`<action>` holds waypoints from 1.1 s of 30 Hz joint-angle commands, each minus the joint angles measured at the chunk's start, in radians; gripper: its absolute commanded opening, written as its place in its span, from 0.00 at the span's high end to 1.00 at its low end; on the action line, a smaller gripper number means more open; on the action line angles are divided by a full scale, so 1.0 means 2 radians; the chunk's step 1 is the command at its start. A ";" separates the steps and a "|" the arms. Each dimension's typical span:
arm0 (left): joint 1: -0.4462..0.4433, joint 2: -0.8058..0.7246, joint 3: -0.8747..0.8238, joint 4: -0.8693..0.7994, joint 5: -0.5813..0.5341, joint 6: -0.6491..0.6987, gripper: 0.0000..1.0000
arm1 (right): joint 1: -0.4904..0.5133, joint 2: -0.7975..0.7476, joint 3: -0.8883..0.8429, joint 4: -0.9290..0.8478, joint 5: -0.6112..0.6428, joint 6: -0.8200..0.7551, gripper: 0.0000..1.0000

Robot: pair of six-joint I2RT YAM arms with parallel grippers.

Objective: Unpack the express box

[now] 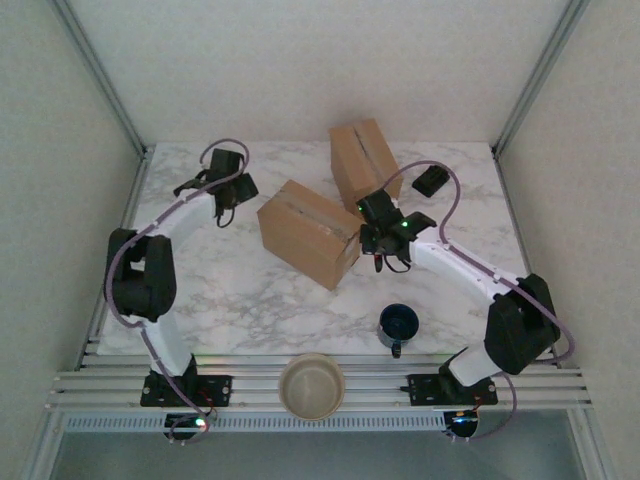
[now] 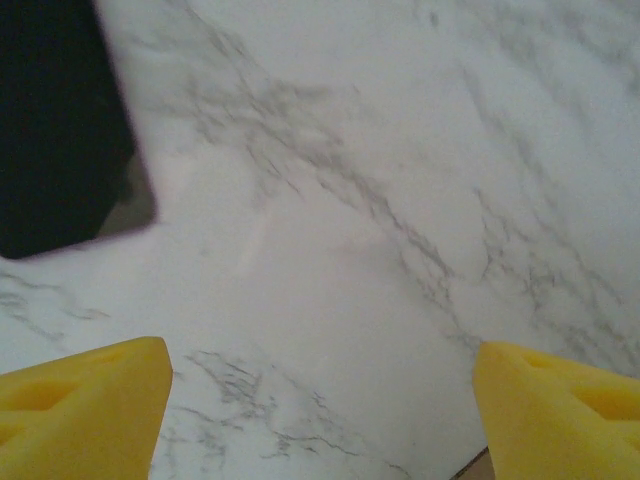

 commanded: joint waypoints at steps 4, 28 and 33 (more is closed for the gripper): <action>-0.025 -0.012 -0.040 0.064 0.062 0.015 0.20 | 0.000 0.037 0.039 0.012 0.013 0.008 1.00; -0.114 -0.393 -0.385 -0.039 0.036 -0.142 0.17 | 0.075 0.276 0.340 -0.043 -0.103 -0.067 1.00; -0.124 -0.424 -0.369 -0.107 0.003 -0.145 0.14 | 0.071 0.247 0.319 -0.052 -0.055 -0.066 1.00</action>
